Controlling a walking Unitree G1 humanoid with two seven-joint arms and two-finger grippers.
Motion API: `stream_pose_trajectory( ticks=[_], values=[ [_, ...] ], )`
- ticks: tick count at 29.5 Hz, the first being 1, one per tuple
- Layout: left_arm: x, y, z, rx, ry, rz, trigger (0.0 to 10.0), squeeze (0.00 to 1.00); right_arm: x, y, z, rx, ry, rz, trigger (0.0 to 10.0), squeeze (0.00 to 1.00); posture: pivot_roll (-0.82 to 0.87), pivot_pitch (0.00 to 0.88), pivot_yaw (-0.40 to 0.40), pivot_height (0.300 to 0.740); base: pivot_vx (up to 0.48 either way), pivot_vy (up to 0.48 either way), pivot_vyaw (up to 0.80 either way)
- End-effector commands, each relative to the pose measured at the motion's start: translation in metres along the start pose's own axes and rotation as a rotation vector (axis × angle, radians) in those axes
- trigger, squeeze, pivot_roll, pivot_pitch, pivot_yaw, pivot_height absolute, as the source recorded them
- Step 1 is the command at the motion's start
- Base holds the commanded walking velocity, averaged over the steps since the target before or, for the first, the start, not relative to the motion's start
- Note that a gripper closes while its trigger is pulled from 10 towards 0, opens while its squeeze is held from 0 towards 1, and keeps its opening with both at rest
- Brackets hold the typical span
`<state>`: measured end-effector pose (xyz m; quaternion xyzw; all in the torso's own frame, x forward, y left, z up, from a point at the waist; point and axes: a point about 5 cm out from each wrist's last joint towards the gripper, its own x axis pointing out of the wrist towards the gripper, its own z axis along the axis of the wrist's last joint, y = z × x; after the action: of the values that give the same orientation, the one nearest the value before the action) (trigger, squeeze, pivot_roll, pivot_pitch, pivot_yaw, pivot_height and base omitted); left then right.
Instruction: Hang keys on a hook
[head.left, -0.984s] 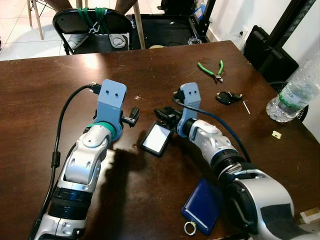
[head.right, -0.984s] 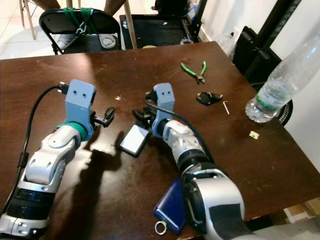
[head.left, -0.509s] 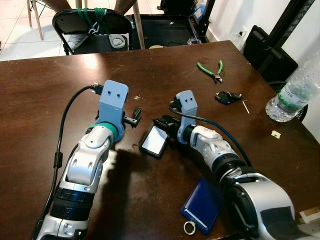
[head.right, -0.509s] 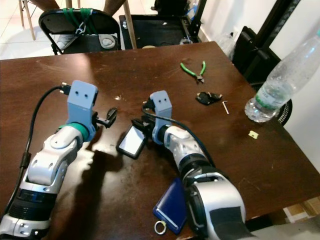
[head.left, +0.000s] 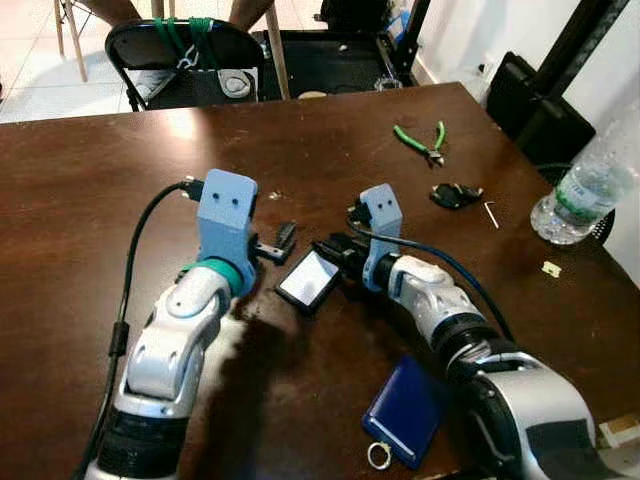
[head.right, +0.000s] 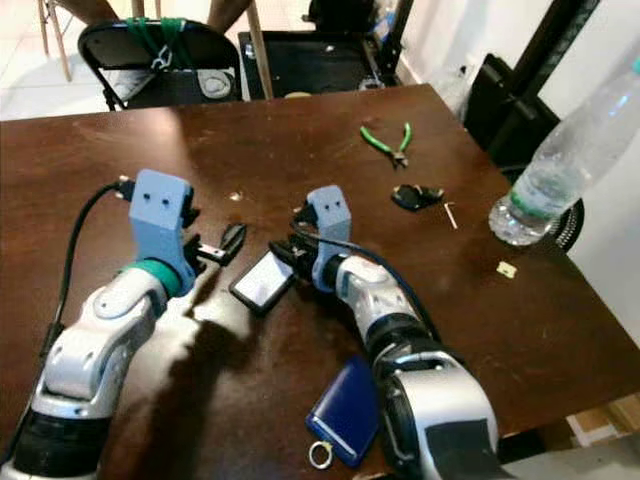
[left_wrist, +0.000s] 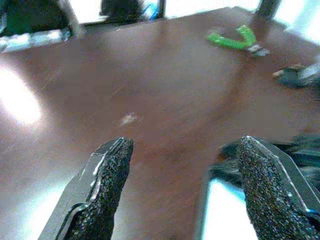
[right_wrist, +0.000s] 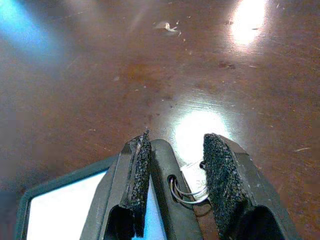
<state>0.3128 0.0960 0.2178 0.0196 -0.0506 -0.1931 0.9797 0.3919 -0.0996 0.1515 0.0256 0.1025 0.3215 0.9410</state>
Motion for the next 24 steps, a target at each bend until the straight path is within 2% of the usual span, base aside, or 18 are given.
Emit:
stream_pose_trajectory(
  ticks=[1, 4, 6, 10, 13, 17, 21, 23, 24],
  values=[
    [-0.004, -0.008, -0.006, -0.004, 0.016, -0.053, 10.0, 0.00, -0.003, 0.000, -0.021, 0.029, 0.070, -0.007, 10.0, 0.00, -0.08, 0.132, 0.021, 0.740, 0.000, 0.000, 0.00],
    [-0.005, -0.009, -0.008, -0.002, 0.023, -0.064, 10.0, 0.00, -0.003, 0.000, -0.022, 0.029, 0.070, -0.008, 10.0, 0.00, -0.08, 0.132, 0.021, 0.740, 0.000, 0.000, 0.00],
    [-0.007, -0.007, -0.018, 0.037, 0.053, -0.066, 10.0, 0.00, -0.003, 0.001, -0.022, 0.027, 0.071, -0.006, 10.0, 0.00, -0.08, 0.127, 0.020, 0.740, 0.000, 0.000, 0.00],
    [-0.010, -0.005, -0.027, 0.053, 0.086, -0.055, 10.0, 0.00, -0.002, 0.003, -0.023, 0.025, 0.074, 0.002, 10.0, 0.00, -0.08, 0.127, 0.020, 0.740, 0.000, 0.000, 0.00],
    [-0.017, -0.009, -0.033, 0.086, 0.111, -0.070, 10.0, 0.00, -0.004, 0.004, -0.026, 0.016, 0.080, 0.027, 10.0, 0.00, -0.08, 0.122, 0.018, 0.740, 0.000, 0.000, 0.00],
    [-0.020, -0.012, -0.032, 0.086, 0.107, -0.077, 10.0, 0.00, -0.005, 0.003, -0.027, 0.015, 0.080, 0.030, 10.0, 0.00, -0.08, 0.122, 0.018, 0.740, 0.000, 0.000, 0.00],
    [-0.033, -0.021, -0.029, 0.067, 0.096, -0.079, 10.0, 0.00, -0.006, 0.001, -0.026, 0.017, 0.071, 0.018, 10.0, 0.00, -0.08, 0.128, 0.028, 0.740, 0.000, 0.000, 0.00],
    [-0.033, -0.021, -0.029, 0.067, 0.096, -0.079, 10.0, 0.00, -0.006, 0.001, -0.026, 0.017, 0.071, 0.018, 10.0, 0.00, -0.08, 0.128, 0.028, 0.740, 0.000, 0.000, 0.00],
    [-0.038, -0.024, -0.031, 0.055, 0.103, -0.074, 10.0, 0.00, -0.006, 0.001, -0.025, 0.018, 0.068, 0.016, 10.0, 0.00, -0.09, 0.131, 0.031, 0.740, 0.000, 0.000, 0.00]
  ],
)
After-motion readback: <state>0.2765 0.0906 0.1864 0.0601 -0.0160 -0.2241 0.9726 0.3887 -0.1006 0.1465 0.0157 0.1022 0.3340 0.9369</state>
